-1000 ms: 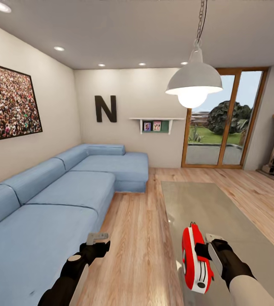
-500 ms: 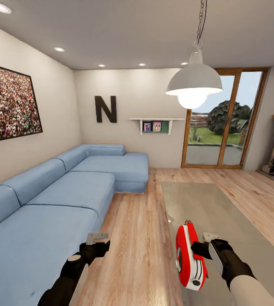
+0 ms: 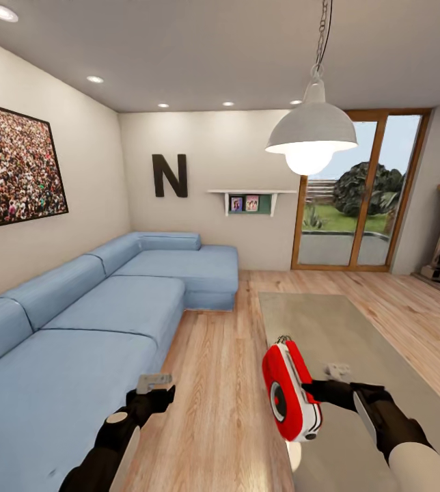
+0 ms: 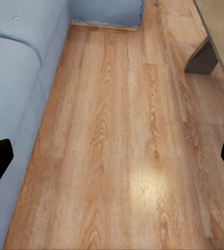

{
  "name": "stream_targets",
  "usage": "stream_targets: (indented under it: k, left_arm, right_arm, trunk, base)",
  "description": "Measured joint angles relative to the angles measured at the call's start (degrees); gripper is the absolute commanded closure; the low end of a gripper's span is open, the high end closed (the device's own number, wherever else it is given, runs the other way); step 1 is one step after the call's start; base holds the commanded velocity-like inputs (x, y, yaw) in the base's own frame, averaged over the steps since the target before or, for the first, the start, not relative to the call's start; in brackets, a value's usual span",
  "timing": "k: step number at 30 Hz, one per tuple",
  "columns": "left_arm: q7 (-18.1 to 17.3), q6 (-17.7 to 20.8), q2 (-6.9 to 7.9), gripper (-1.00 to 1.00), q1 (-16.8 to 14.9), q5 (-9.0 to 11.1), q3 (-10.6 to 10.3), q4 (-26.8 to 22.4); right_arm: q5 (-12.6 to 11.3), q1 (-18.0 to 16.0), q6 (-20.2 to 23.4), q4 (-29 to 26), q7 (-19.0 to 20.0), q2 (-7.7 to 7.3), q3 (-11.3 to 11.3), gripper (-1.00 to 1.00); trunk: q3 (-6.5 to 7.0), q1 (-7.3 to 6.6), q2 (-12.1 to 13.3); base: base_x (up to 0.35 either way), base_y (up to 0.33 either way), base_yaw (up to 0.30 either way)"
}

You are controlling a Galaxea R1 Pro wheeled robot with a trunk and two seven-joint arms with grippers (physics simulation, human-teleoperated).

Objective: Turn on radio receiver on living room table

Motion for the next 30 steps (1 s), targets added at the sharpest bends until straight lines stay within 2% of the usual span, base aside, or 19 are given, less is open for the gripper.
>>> stream_targets:
  k: [1, 4, 8, 11, 13, 14, 17, 18, 20, 23, 27, 30]
  left_arm:
    - [-0.19, 0.0, -0.01, 1.0, 0.0, 0.04, -0.09, -0.01]
    - [-1.39, 0.01, -0.03, 1.0, 0.0, 0.08, -0.24, 0.01]
    - [-2.64, 0.07, -0.03, 1.0, 0.0, 0.08, -0.29, -0.05]
    - [-2.51, -0.05, -0.21, 1.0, 0.0, 0.03, -0.52, -0.13]
    - [-2.65, -0.04, -0.25, 1.0, 0.0, 0.01, -1.49, -0.32]
    - [-2.71, 0.0, -0.18, 1.0, 0.0, -0.01, -2.73, -0.37]
    - [-2.98, 0.53, 0.04, 1.0, 0.0, -1.17, -9.45, -0.44]
    - [-3.19, 0.7, 0.0, 1.0, 0.01, -2.11, -12.64, -0.45]
    - [-3.45, 0.89, -0.02, 1.0, 0.0, -3.08, -16.83, -0.45]
    - [-3.96, 2.3, -0.16, 1.0, 0.0, -3.61, -21.84, -0.44]
    - [-6.35, 5.71, -0.6, 1.0, 0.0, -3.68, -27.05, -0.69]
    - [-7.72, 6.43, -0.72, 1.0, 0.0, -3.54, -28.52, -1.23]
  right_arm:
    - [0.19, 0.0, -0.14, 0.0, 1.03, -0.07, 0.02, 1.0]
    - [1.72, -0.01, -1.0, -0.01, 3.03, -0.48, 0.03, 1.0]
    - [3.7, 0.0, -1.91, 0.08, 3.74, -0.73, 0.1, 1.0]
    - [3.83, 0.0, -1.99, 0.08, 3.81, -0.73, 0.13, 1.0]
    - [3.88, 0.0, -2.02, 0.08, 3.82, -0.75, 0.13, 1.0]
    - [3.86, 0.0, -2.02, 0.08, 3.84, -0.75, 0.13, 1.0]
    - [3.8, 0.0, -2.02, 0.08, 3.94, -0.73, 0.18, 1.0]
    - [3.75, 0.0, -1.98, 0.09, 4.48, -0.71, 0.21, 1.0]
    - [3.5, 0.01, -1.85, 0.13, 6.93, -0.72, 0.29, 1.0]
    - [3.71, 0.0, -1.85, 0.16, 11.2, -0.7, 0.35, 1.0]
    - [4.01, 0.0, -2.0, 0.17, 12.54, -0.68, 0.46, 1.0]
    - [4.0, 0.0, -2.03, 0.17, 12.93, -0.67, 0.49, 1.0]
  trunk:
    - [0.0, 0.0, 0.0]
    - [0.0, 0.0, 0.0]
    - [0.0, 0.0, 0.0]
    - [0.0, 0.0, 0.0]
    - [0.0, 0.0, 0.0]
    - [0.0, 0.0, 0.0]
    - [0.0, 0.0, 0.0]
    - [0.0, 0.0, 0.0]
    - [0.0, 0.0, 0.0]
    - [0.0, 0.0, 0.0]
    - [0.0, 0.0, 0.0]
    - [0.0, 0.0, 0.0]
  base:
    - [0.0, 0.0, 0.0]
    - [0.0, 0.0, 0.0]
    - [0.0, 0.0, 0.0]
    - [0.0, 0.0, 0.0]
    - [0.0, 0.0, 0.0]
    - [0.0, 0.0, 0.0]
    - [0.0, 0.0, 0.0]
    - [0.0, 0.0, 0.0]
    - [0.0, 0.0, 0.0]
    - [0.0, 0.0, 0.0]
    - [0.0, 0.0, 0.0]
    - [0.0, 0.0, 0.0]
